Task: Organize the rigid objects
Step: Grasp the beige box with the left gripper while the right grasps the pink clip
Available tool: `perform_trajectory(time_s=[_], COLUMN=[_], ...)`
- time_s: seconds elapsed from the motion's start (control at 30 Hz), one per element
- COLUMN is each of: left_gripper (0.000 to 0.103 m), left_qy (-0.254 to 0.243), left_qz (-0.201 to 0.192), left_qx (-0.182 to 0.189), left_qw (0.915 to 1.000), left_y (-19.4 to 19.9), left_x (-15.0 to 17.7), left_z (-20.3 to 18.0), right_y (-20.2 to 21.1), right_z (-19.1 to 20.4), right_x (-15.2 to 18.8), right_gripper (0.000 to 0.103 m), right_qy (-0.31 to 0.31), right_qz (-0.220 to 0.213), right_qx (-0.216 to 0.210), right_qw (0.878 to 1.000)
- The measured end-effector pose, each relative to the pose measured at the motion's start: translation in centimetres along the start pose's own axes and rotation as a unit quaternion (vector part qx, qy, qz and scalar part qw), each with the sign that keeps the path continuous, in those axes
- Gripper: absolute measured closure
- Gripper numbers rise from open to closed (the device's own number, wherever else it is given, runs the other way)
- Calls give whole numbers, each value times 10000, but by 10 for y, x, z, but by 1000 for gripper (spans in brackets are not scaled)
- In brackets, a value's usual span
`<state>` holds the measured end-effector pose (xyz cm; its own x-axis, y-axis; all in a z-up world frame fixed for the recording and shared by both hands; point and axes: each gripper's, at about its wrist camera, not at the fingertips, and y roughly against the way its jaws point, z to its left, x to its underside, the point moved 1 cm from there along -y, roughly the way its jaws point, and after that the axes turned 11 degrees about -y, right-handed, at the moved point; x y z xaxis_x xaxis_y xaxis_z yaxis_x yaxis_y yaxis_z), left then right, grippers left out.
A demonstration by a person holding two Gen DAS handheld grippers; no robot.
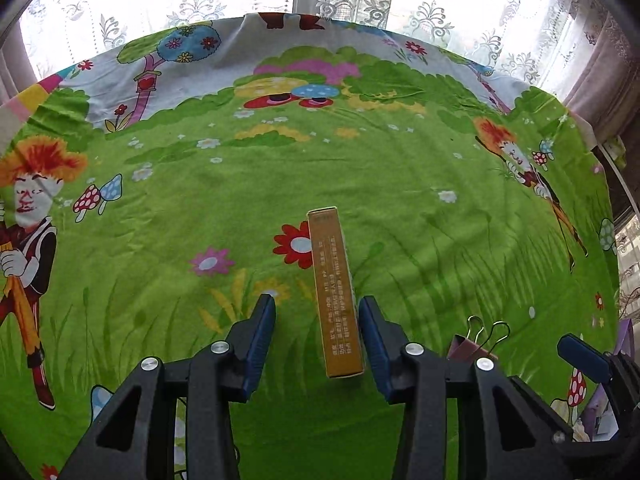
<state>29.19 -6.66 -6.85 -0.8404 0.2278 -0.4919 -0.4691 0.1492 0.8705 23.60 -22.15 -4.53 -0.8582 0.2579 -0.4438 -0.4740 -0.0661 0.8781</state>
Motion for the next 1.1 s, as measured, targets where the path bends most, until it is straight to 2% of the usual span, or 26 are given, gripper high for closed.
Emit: perform_trajectory(time_s=[0.07, 0.13, 0.2, 0.27, 0.4, 0.87, 0.9, 0.93, 1.1], left_gripper=[61, 75, 86, 86, 87, 87, 87, 87, 87], left_qy=[-11, 18, 191, 378, 668, 1118, 1137, 1154, 1145], left_qz=[-22, -44, -39, -52, -129, -383, -400, -412, -428], left_qx=[5, -8, 129, 315, 412, 291, 280, 279, 293], left_qw=[10000, 10000, 9997, 9988, 9968, 9926, 9923, 9921, 9921], left_y=[1, 2, 2, 3, 8, 18, 18, 19, 19], left_x=[1, 2, 3, 5, 7, 13, 14, 14, 14], left_z=[1, 4, 12, 19, 31, 59, 60, 61, 60], right_y=[-1, 0, 0, -1, -4, -30, -33, -36, -33], right_z=[2, 4, 7, 10, 16, 36, 38, 38, 38], right_x=[1, 1, 2, 3, 4, -5, -5, -4, -2], right_gripper=[16, 16, 16, 16, 16, 17, 19, 27, 49], right_qy=[-1, -7, -20, -13, -69, -643, -580, -548, -382], right_qz=[18, -7, -21, -24, 8, 106, 109, 171, 36], right_qx=[16, 44, 58, 96, 141, 499, 570, 599, 749], right_qw=[10000, 10000, 10000, 10000, 9999, 9966, 9966, 9966, 9965])
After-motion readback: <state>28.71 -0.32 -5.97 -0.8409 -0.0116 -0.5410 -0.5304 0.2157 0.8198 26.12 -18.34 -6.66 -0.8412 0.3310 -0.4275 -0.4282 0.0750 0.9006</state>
